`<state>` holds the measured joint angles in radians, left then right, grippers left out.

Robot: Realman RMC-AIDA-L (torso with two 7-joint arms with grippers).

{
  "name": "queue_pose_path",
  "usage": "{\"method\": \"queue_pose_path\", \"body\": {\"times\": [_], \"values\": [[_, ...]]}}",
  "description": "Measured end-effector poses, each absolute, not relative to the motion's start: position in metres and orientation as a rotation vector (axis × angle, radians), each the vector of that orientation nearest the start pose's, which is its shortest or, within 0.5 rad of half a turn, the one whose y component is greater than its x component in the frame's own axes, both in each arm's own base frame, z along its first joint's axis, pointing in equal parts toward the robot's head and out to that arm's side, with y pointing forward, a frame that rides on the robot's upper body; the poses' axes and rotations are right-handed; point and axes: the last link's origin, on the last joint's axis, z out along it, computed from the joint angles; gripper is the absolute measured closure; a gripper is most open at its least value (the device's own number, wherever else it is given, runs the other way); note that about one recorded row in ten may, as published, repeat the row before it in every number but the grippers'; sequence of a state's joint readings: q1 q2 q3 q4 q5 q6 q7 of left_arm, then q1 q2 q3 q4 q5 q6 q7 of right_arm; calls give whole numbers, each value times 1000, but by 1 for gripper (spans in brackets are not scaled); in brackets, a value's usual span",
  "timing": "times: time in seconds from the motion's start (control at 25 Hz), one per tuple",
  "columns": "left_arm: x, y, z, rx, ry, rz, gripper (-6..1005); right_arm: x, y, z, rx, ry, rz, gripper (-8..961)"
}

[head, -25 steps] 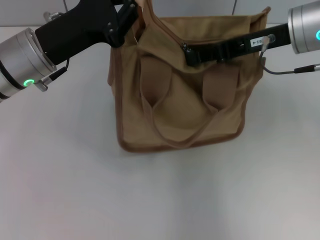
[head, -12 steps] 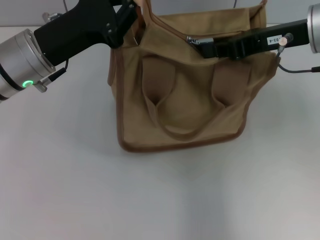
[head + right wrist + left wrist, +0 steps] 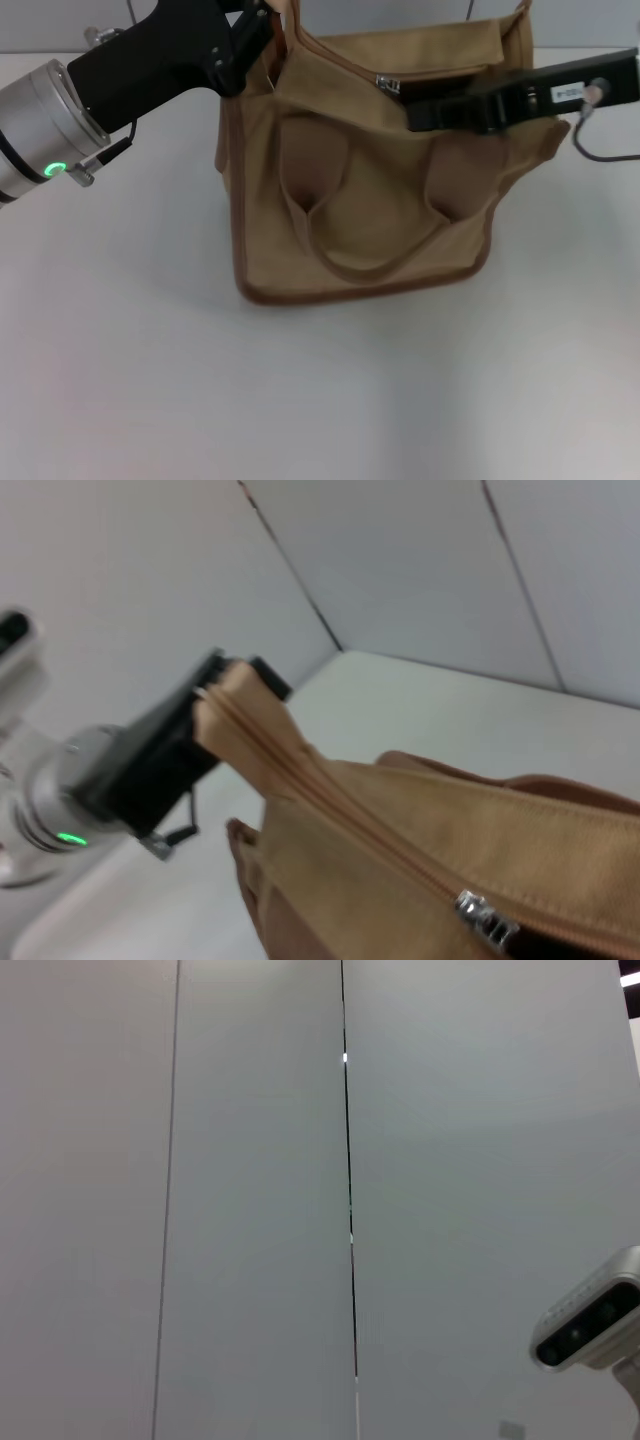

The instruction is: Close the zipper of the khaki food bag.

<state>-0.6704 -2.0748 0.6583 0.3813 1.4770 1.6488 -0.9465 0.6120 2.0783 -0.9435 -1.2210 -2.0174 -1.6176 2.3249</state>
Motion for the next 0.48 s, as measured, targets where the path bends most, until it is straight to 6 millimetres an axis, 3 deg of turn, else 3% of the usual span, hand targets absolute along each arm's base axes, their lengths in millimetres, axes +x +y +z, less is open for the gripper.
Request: {"method": "queue_pose_path", "body": {"times": [0.16, 0.36, 0.48], "values": [[-189, 361, 14, -2343, -129, -1333, 961, 164, 368, 62, -2701, 1006, 619, 836], [-188, 361, 13, -2347, -128, -1335, 961, 167, 380, 57, -2661, 926, 607, 790], [-187, 361, 13, -2350, -126, -1335, 961, 164, 383, 52, -2655, 886, 591, 662]]}}
